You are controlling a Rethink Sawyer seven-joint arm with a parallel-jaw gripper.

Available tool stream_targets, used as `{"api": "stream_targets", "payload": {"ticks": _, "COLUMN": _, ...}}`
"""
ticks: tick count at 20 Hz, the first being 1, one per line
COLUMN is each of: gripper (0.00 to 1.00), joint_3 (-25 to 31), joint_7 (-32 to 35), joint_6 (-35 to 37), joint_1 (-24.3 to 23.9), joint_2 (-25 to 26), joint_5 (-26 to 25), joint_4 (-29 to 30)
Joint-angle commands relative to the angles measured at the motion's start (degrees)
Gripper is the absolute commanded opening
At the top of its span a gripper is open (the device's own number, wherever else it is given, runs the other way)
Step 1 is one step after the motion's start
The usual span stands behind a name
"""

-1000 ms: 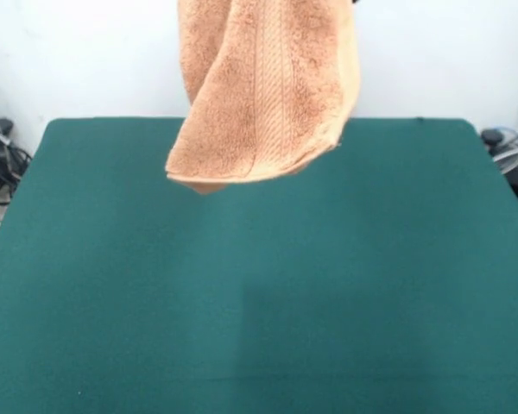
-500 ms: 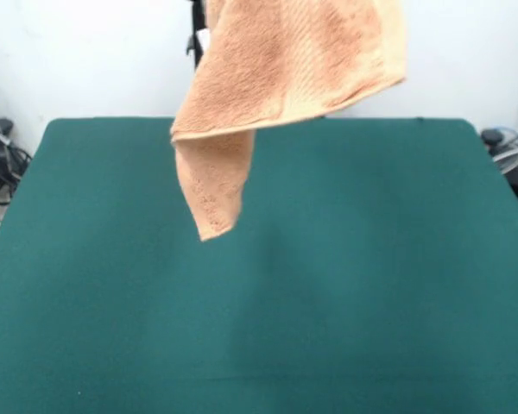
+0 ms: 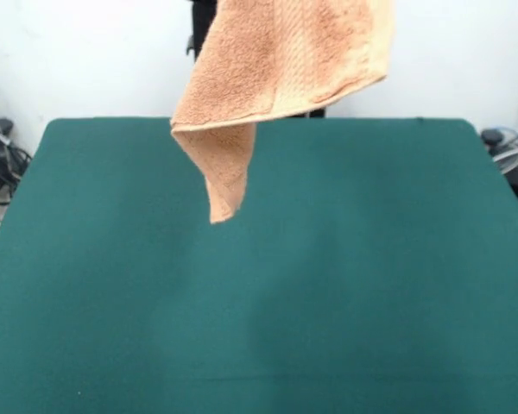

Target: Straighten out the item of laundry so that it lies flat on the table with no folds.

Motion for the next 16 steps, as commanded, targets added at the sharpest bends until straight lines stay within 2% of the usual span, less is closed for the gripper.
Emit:
{"api": "stream_targets", "payload": {"ticks": 1, "gripper": 0.0, "joint_3": 3.3, "joint_7": 14.8, "joint_6": -5.7, "joint_1": -1.1, "joint_2": 4.7, "joint_5": 4.3, "joint_4": 5.1}}
{"api": "stream_targets", "payload": {"ticks": 13, "gripper": 0.0, "joint_3": 3.2, "joint_7": 14.1, "joint_6": -5.3, "joint_1": -0.7, "joint_2": 4.6, "joint_5": 6.3, "joint_4": 5.8}}
{"api": "stream_targets", "payload": {"ticks": 14, "gripper": 1.0, "joint_3": 3.3, "joint_7": 14.3, "joint_6": -5.2, "joint_1": -0.8, "joint_2": 4.5, "joint_5": 6.2, "joint_4": 5.9}}
{"api": "stream_targets", "payload": {"ticks": 16, "gripper": 1.0, "joint_3": 3.6, "joint_7": 15.1, "joint_6": -4.7, "joint_1": -1.1, "joint_2": 4.2, "joint_5": 5.8, "joint_4": 5.9}}
